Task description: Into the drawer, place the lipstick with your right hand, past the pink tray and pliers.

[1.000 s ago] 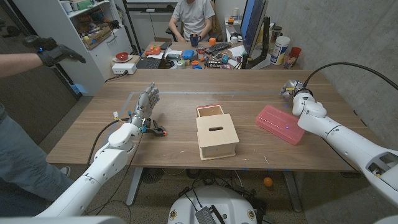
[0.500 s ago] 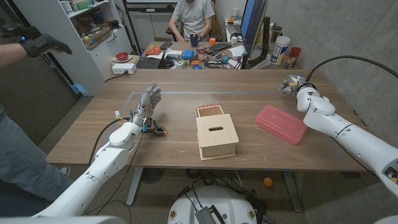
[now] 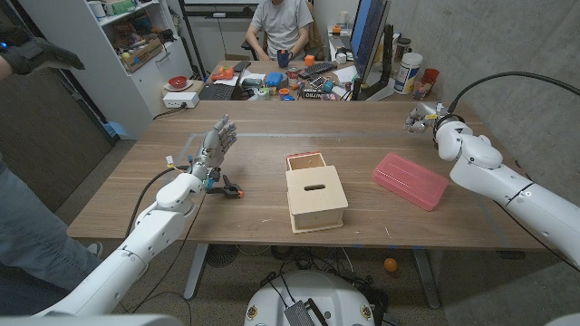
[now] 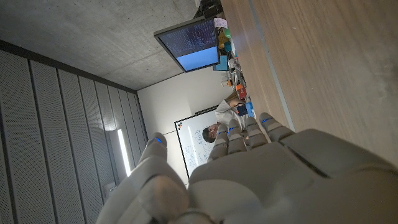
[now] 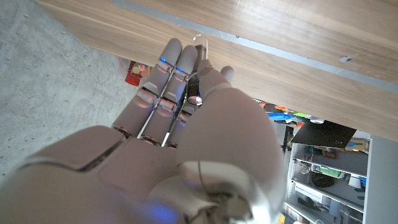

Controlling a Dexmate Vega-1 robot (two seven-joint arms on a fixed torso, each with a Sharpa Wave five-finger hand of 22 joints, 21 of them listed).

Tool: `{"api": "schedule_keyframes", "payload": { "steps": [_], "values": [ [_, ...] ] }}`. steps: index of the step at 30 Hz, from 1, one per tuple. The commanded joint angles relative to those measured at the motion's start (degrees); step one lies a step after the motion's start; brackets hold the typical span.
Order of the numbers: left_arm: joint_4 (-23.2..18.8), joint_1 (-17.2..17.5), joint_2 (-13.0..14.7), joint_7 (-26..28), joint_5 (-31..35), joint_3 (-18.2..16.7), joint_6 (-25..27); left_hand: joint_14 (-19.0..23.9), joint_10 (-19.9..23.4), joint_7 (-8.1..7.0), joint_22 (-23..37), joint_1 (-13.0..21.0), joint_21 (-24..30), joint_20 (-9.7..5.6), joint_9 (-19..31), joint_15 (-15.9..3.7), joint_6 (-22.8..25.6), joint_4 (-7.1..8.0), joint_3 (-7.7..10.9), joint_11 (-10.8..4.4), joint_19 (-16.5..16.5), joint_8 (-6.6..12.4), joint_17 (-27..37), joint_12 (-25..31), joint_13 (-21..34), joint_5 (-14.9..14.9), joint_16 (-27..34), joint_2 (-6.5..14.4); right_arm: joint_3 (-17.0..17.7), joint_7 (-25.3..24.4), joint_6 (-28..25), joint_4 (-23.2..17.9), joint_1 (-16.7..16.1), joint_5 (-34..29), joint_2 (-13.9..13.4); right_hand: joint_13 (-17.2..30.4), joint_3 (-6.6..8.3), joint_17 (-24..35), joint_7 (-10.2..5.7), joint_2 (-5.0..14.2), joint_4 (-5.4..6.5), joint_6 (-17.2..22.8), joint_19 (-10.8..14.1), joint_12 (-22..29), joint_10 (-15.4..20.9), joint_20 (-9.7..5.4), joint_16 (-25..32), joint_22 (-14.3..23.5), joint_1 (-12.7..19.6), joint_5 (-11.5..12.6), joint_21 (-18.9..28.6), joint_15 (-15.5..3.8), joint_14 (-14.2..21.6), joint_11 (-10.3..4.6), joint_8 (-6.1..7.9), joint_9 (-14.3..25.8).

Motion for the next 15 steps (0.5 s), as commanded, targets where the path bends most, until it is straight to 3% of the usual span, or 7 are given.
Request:
{"api": "schedule_keyframes", "payload": {
  "steps": [1,15],
  "values": [
    [-1.6,0.4,2.2,-0.4,-0.3,-1.1,1.3,0.5,0.2,0.54,0.2,0.1,0.2,0.64,0.3,0.35,0.0,-0.28,-0.02,0.69,0.1,-0.15,0.2,0.0,0.0,0.2,0.5,0.4,1.7,2.4,-3.8,-9.1,-3.6,-2.7,-2.5,0.2,-0.11,0.3,-0.22,-0.01,0.11,0.5,-0.3,0.3,8.7,-1.95,-0.2,0.2,-0.3,0.0,0.4,-5.86,0.8,-0.52,0.34,0.1],
    [-2.2,0.1,4.4,-1.3,-0.3,-1.7,3.3,0.6,0.2,0.78,0.2,0.3,0.3,0.7,0.3,0.54,0.1,-0.39,0.05,0.98,0.4,-0.15,0.2,-0.1,-0.1,0.2,0.5,0.5,2.2,5.6,-8.5,-18.0,-6.3,-8.3,-3.6,0.4,-0.4,0.6,-0.33,0.05,0.05,0.6,-0.7,0.1,8.9,-2.12,-0.8,0.1,-0.2,0.1,1.0,-5.94,0.9,-0.78,0.3,0.2]
  ]
}}
